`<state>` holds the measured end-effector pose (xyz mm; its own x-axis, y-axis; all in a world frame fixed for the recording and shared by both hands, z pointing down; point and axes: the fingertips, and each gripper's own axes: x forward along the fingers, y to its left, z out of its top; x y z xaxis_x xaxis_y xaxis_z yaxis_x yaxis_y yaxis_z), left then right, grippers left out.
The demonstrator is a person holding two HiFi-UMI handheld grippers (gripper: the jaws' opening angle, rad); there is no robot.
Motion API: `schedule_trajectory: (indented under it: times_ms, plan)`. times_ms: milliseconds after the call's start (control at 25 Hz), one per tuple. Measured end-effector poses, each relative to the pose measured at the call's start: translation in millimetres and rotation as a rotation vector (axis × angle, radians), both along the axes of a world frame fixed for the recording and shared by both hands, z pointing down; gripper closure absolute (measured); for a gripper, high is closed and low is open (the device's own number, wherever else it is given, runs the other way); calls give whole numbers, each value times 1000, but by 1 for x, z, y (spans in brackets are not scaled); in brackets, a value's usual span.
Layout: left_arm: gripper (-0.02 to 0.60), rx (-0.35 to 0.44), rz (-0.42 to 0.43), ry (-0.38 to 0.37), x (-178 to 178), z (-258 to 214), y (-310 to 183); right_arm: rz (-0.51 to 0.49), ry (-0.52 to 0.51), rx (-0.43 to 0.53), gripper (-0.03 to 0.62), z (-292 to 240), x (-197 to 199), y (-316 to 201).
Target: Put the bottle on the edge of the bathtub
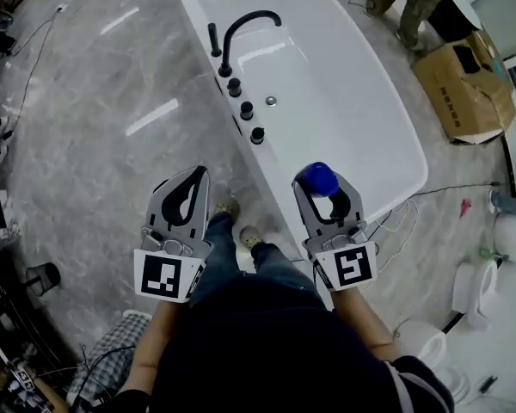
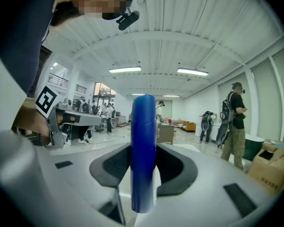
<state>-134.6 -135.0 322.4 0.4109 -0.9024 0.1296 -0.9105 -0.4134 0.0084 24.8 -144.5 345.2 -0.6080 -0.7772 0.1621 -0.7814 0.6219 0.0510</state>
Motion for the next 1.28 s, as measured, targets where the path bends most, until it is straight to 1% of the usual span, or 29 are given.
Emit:
schedule_trajectory:
  times_ms: [120, 280, 440, 600, 800, 920, 1000, 1120, 1280]
  plan:
    - [558, -8, 121, 5, 8, 6, -32, 91, 23, -54, 424, 9, -1, -18]
    - [558, -47, 266, 20, 13, 26, -63, 180, 34, -70, 424, 23, -8, -36]
    - [557, -98, 377, 28, 19, 48, -81, 266, 64, -102, 424, 38, -11, -47]
    - [558, -136, 459, 31, 25, 68, -93, 309, 99, -124, 423, 64, -15, -55]
    - [558, -184, 518, 28, 28, 92, -97, 354, 114, -231, 424, 107, -16, -56]
    - [557, -216, 528, 20, 26, 110, -97, 353, 121, -282, 424, 131, -19, -57]
    - [558, -234, 534, 9, 27, 123, -98, 343, 128, -294, 424, 147, -21, -60]
    - [558, -255, 523, -1, 32, 141, -100, 330, 129, -331, 424, 170, -19, -62]
    - [558, -255, 500, -21, 46, 160, -103, 280, 133, -371, 424, 200, -13, -67]
